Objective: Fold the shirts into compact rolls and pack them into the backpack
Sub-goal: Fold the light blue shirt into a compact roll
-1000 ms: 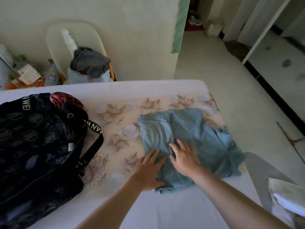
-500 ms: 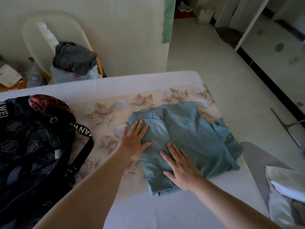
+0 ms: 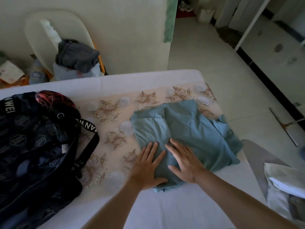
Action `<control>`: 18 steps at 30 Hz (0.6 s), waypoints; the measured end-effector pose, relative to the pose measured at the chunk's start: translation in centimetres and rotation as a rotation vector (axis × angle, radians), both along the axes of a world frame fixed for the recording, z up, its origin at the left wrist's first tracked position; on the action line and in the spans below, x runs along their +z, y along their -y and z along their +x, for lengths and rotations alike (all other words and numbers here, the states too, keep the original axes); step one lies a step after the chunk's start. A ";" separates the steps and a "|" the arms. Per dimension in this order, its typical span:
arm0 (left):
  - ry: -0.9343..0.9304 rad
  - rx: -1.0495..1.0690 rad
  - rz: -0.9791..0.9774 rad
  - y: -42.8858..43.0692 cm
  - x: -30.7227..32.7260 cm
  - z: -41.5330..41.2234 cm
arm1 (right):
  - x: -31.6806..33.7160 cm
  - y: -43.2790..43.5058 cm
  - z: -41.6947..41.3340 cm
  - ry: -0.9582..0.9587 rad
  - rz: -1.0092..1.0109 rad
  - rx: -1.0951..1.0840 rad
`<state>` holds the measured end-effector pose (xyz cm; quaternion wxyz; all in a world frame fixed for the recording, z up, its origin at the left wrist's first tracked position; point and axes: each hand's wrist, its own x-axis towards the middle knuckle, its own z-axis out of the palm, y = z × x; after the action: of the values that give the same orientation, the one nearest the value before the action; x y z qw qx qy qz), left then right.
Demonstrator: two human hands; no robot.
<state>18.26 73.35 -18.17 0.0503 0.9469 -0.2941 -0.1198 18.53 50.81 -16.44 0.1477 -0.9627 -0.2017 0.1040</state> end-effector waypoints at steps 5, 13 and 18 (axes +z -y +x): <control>-0.088 -0.095 0.118 -2.0 1.9 0.9 | 0.4 -1.1 -0.8 -0.155 -0.225 -0.139; -0.097 0.000 0.103 -1.6 6.1 1.5 | 3.5 -1.4 -0.8 -0.185 0.005 -0.171; -0.025 0.014 -0.045 3.5 7.8 5.2 | 5.3 5.2 1.3 0.264 0.079 -0.480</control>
<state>23.41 69.90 -10.34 0.0759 0.9460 -0.2894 -0.1245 19.78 45.57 -11.14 0.1779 -0.9816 0.0110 -0.0681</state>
